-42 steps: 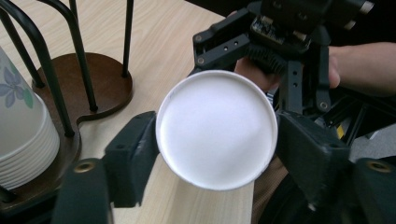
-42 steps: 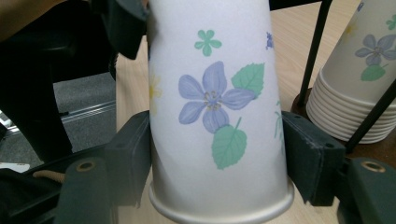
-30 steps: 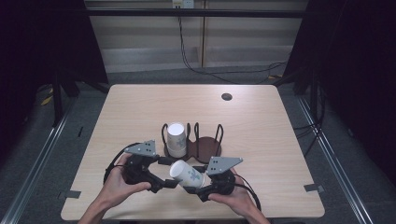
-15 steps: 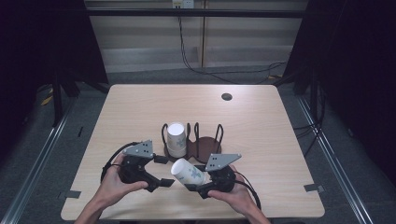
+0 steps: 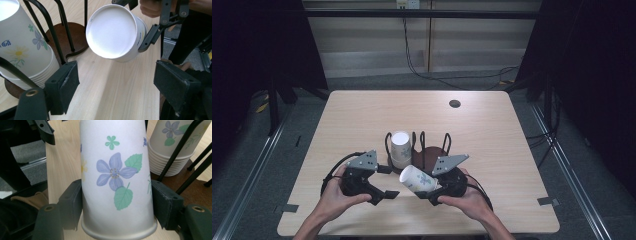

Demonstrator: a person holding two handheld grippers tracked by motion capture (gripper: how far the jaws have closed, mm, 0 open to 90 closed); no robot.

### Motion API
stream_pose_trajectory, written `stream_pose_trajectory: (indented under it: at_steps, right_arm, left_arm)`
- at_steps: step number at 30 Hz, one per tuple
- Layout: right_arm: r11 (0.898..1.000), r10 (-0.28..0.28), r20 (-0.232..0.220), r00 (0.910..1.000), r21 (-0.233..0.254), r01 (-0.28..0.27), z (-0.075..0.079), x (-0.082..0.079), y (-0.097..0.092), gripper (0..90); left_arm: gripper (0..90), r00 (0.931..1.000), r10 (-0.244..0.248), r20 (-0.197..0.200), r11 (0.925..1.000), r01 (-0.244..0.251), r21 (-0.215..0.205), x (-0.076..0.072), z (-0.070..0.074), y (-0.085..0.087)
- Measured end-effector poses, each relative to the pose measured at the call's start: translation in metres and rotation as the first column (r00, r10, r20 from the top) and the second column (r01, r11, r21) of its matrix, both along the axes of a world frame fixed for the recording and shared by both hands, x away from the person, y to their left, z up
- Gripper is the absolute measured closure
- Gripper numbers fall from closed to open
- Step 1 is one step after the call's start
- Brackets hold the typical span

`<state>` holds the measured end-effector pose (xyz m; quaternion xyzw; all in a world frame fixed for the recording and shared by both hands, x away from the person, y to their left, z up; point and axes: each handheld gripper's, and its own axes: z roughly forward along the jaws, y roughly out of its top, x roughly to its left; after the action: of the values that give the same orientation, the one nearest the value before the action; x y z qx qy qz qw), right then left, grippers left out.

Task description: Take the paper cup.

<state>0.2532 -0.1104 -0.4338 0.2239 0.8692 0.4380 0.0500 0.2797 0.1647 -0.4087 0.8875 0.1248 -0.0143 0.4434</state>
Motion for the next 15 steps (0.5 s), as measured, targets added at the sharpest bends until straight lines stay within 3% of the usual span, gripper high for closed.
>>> stream_pose_trajectory:
  at_steps: [7, 10, 15]
  right_arm:
    - [0.997, 0.008, -0.027, 0.9996, -0.073, -0.01, 0.005, 0.0028, -0.0005, 32.0]
    - [0.996, 0.02, -0.032, 0.9993, -0.084, -0.023, 0.0069, 0.0046, -0.0008, 32.0]
    - [0.987, 0.031, -0.067, 0.9973, -0.157, -0.041, 0.0095, 0.0074, 0.0047, 32.2]
  left_arm:
    - [18.3, 0.9999, 0.006, 0.009, 0.9999, -0.006, 0.013, -0.0005, -0.0018, 0.0012]
    - [15.6, 0.9988, 0.035, 0.034, 0.9993, -0.036, 0.013, 0.0004, -0.0025, 0.0021]
    - [16.9, 0.9996, 0.022, 0.015, 0.9994, -0.022, 0.026, 0.0004, -0.0047, 0.0014]
